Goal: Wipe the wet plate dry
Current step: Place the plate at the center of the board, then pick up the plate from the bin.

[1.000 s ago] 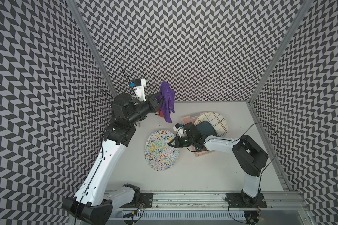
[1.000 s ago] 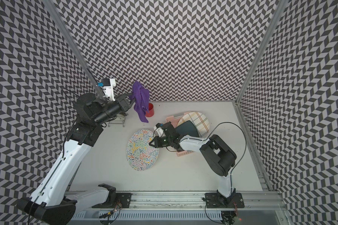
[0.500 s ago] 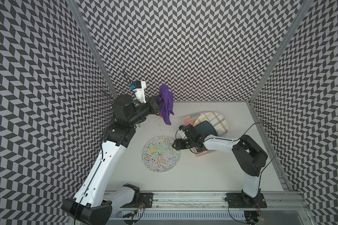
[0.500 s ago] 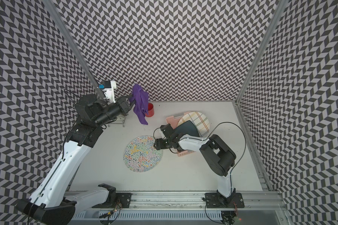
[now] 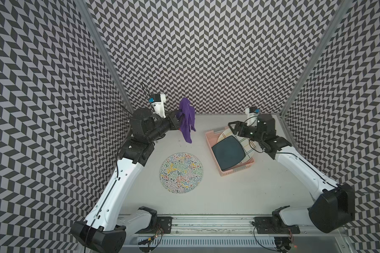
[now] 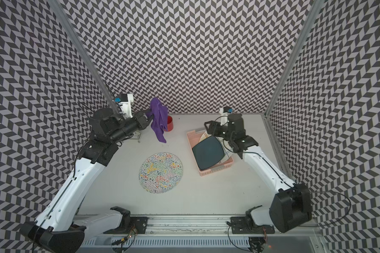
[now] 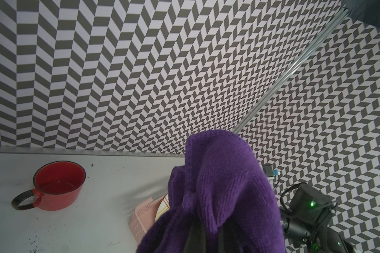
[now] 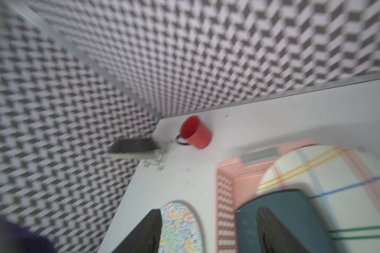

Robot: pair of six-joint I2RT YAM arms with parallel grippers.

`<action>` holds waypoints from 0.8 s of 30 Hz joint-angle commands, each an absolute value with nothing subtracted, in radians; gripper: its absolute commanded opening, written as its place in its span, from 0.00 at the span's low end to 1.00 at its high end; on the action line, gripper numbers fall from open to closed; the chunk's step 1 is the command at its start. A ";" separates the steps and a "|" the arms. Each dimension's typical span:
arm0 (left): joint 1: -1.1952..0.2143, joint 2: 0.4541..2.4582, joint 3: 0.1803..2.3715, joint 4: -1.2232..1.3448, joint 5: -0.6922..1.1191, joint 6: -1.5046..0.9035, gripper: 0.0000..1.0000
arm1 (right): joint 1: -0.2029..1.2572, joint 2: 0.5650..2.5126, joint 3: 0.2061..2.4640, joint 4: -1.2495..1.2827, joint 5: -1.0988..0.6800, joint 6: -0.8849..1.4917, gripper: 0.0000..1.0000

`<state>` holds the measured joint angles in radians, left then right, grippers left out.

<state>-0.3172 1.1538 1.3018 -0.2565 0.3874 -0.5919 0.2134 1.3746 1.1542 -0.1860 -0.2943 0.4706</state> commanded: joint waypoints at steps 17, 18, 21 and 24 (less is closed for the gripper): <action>-0.463 1.553 1.056 -0.101 0.365 -0.507 0.00 | 0.079 1.621 1.224 -0.530 -0.425 0.262 0.37; -0.467 1.559 1.050 -0.088 0.373 -0.514 0.00 | 0.083 1.622 1.223 -0.536 -0.412 0.259 0.37; -0.477 1.594 1.037 -0.043 0.399 -0.537 0.00 | 0.107 1.607 1.197 -0.517 -0.380 0.251 0.37; -0.492 1.633 1.036 -0.003 0.430 -0.557 0.00 | 0.119 1.631 1.199 -0.525 -0.363 0.239 0.37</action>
